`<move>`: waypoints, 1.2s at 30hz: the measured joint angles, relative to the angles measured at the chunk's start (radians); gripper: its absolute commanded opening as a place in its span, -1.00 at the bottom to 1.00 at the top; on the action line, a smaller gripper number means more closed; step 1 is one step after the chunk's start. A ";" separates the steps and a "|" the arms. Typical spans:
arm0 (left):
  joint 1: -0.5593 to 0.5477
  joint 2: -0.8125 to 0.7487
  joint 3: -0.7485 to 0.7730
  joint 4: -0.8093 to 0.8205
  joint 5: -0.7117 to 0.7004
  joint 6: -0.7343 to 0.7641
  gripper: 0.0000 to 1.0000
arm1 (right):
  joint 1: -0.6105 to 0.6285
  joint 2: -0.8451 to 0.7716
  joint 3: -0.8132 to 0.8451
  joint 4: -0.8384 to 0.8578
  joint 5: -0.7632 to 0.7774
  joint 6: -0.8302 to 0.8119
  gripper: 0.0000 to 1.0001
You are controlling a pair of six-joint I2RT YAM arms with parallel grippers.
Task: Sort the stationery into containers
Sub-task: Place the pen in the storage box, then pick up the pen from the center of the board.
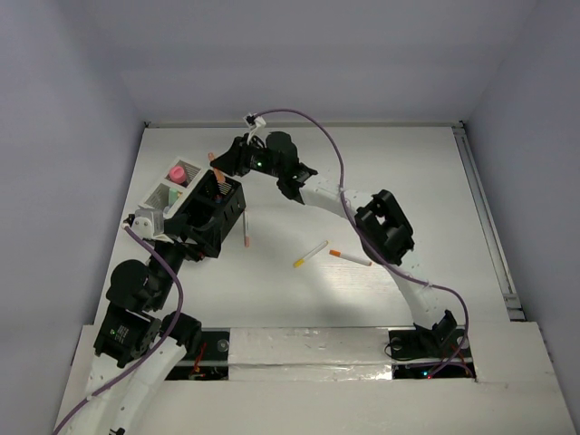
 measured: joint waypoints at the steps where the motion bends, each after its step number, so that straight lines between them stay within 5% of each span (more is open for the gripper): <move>1: 0.000 0.000 0.000 0.000 0.000 0.000 0.98 | 0.000 0.003 0.000 -0.001 -0.002 0.003 -0.07; 6: 0.000 0.000 0.000 0.000 0.000 0.000 0.98 | 0.001 0.006 0.001 -0.005 -0.012 0.003 0.19; 15: 0.000 0.004 0.000 0.000 -0.007 0.000 0.98 | 0.004 -0.002 -0.016 0.002 -0.014 -0.001 0.17; 20: 0.000 0.037 0.000 0.000 -0.020 -0.002 0.98 | 0.004 -0.136 -0.238 0.013 0.030 -0.048 0.08; 28: 0.011 0.211 0.000 -0.005 -0.046 -0.026 0.98 | -0.044 -0.586 -0.785 0.055 0.150 -0.124 -0.11; 36: 0.018 0.365 0.000 0.011 0.079 -0.060 0.98 | -0.114 -0.929 -1.112 -0.080 0.346 -0.162 -0.11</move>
